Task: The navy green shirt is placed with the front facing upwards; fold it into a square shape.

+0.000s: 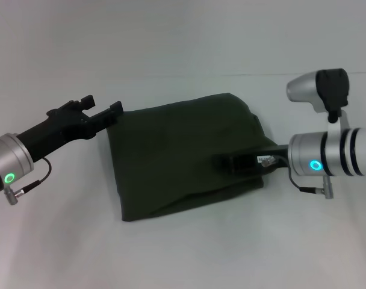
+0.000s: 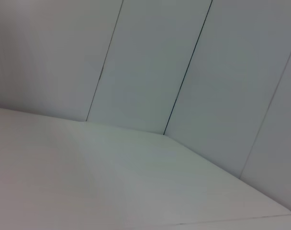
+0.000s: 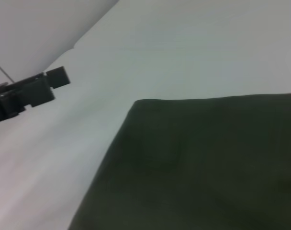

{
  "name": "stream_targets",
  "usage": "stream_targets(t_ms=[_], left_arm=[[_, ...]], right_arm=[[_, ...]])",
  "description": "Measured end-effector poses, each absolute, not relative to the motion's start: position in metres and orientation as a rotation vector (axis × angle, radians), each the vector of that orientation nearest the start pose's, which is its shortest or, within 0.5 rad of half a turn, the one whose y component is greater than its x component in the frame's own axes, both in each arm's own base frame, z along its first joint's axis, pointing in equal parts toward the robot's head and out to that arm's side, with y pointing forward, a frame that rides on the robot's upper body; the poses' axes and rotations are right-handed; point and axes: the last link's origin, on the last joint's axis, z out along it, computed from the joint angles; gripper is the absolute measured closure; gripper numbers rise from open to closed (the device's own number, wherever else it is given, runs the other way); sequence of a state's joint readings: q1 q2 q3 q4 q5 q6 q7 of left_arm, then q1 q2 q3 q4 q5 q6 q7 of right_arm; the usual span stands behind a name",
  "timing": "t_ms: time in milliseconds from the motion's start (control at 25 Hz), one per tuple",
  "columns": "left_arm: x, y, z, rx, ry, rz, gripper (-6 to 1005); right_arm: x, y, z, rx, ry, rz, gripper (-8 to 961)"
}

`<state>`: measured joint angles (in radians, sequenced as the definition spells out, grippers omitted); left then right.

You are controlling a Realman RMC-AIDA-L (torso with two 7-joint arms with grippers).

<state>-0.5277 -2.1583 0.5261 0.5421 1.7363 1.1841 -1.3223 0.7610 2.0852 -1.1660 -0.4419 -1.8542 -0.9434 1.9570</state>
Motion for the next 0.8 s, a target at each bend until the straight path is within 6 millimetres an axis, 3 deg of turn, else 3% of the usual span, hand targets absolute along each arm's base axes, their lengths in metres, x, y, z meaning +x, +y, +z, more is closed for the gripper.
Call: stream_targets(t_ms=[800], left_arm=[[-0.285,0.369,-0.002,-2.121,-0.894,-0.863,155]], right_arm=[[0.274,0.382,-0.052,-2.314,1.368,0.47,947]])
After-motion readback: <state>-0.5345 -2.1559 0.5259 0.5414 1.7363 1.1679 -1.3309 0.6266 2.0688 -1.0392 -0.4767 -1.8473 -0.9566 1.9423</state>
